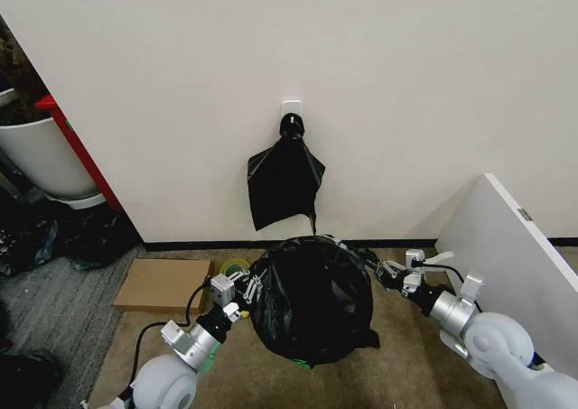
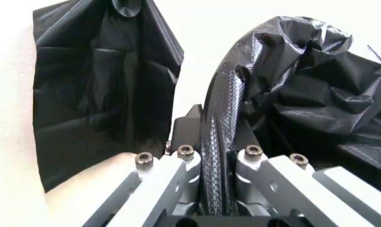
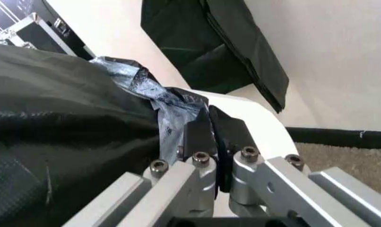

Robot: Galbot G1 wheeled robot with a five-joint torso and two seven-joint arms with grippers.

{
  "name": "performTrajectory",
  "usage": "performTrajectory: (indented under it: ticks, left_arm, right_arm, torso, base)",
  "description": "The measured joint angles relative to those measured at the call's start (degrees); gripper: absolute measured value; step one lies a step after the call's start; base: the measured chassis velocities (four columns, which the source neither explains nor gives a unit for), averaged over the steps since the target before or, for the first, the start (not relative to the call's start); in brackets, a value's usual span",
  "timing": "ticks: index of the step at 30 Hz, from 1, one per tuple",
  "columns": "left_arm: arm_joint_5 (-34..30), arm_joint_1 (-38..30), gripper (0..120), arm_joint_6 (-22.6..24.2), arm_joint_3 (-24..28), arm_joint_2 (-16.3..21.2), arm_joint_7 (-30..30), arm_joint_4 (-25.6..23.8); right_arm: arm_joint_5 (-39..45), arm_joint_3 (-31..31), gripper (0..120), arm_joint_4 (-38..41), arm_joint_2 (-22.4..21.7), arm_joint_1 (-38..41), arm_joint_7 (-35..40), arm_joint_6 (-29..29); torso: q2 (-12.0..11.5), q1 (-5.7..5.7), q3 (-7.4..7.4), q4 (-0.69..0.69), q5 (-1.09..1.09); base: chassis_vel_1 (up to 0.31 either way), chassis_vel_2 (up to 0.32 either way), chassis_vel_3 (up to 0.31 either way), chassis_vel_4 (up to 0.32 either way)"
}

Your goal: Place the garbage bag over the trash bin.

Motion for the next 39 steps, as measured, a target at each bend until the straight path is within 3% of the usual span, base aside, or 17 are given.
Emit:
performTrajectory:
  ticks: [5, 8, 15, 17, 20, 21, 23, 24, 27, 31, 33, 39]
  left_arm:
    - [-0.4, 0.0, 3, 1.3, 0.1, 0.0, -1.2, 0.1]
    - [-1.9, 0.0, 3, 3.5, 0.2, -0.3, -3.3, 0.2]
    - [-5.1, -0.1, 3, 10.6, 0.1, -0.8, -9.4, -0.8]
    - [-7.3, -0.6, 3, 13.7, 0.6, -2.0, -13.8, -1.3]
    - [-7.2, -1.5, 3, 14.2, 1.5, -3.9, -17.1, -1.0]
    - [-7.2, -1.5, 3, 14.2, 1.5, -3.9, -17.1, -1.0]
    - [-6.4, -1.8, 3, 14.2, 1.9, -4.7, -18.3, -0.9]
    - [-5.4, -2.2, 3, 14.4, 2.5, -5.4, -19.6, -0.9]
    - [-2.7, -3.0, 3, 14.4, 3.2, -6.1, -20.6, -0.3]
    - [0.1, -3.8, 3, 14.2, 4.0, -6.6, -21.1, 0.5]
    - [4.8, -5.1, 3, 13.2, 5.8, -7.3, -21.3, 1.8]
    - [9.4, -7.7, 3, 11.9, 8.7, -8.8, -20.6, 4.2]
  right_arm:
    - [-1.2, 1.9, 3, 0.7, 0.6, -1.6, -1.6, 0.7]
    - [-1.7, 4.8, 19, 1.2, 1.2, -3.2, -2.1, 1.2]
    - [-2.0, 10.0, 41, 3.8, 2.5, -6.6, 3.9, 1.4]
    - [-13.0, 11.1, 50, 5.7, 3.8, -7.9, 6.4, 3.9]
    - [-26.2, 10.8, 48, 9.8, 5.6, -9.9, 9.2, 5.6]
    - [-26.2, 10.8, 48, 9.8, 5.6, -9.9, 9.2, 5.6]
    - [-30.4, 8.7, 41, 13.2, 6.5, -10.8, 14.5, 4.5]
    - [-33.3, 4.8, 32, 17.8, 8.0, -11.2, 21.7, 1.9]
    - [-34.2, -0.4, 22, 22.6, 9.2, -10.6, 29.3, -2.3]
    - [-34.1, -3.1, 11, 24.7, 9.3, -10.3, 31.7, -4.5]
    - [-32.4, -6.0, 0, 26.8, 8.9, -10.0, 32.9, -8.5]
    - [-31.2, -11.0, 0, 26.3, 8.4, -7.3, 34.3, -14.5]
  torso:
    - [0.0, 0.00, 0.00, -0.01, 0.00]
    - [0.0, 0.00, 0.00, 0.00, 0.00]
    - [0.0, 0.00, 0.00, -0.01, -0.01]
    - [0.0, 0.00, 0.00, 0.00, 0.03]
    - [0.0, 0.00, 0.00, -0.03, -0.02]
    - [0.0, 0.00, 0.00, -0.03, -0.02]
    - [0.0, 0.00, 0.00, 0.00, -0.01]
    - [0.0, 0.00, 0.00, -0.01, -0.01]
    - [0.0, 0.00, 0.00, 0.00, -0.02]
    - [0.0, 0.00, 0.00, 0.00, 0.00]
    - [0.0, 0.00, -0.01, -0.01, -0.01]
    - [0.0, 0.00, 0.00, 0.00, -0.01]
  base:
    - [0.000, 0.000, 0.000, 0.000]
    - [0.000, 0.000, 0.000, 0.000]
    - [0.000, 0.000, 0.000, 0.000]
    - [0.000, 0.000, 0.000, 0.000]
    - [0.000, 0.000, 0.000, 0.000]
    - [0.000, 0.000, 0.000, 0.000]
    - [0.000, 0.000, 0.000, 0.000]
    - [0.000, 0.000, 0.000, 0.000]
    - [0.000, 0.000, 0.000, 0.000]
    - [0.000, 0.000, 0.000, 0.000]
    - [0.000, 0.000, 0.000, 0.000]
    - [0.000, 0.000, 0.000, 0.000]
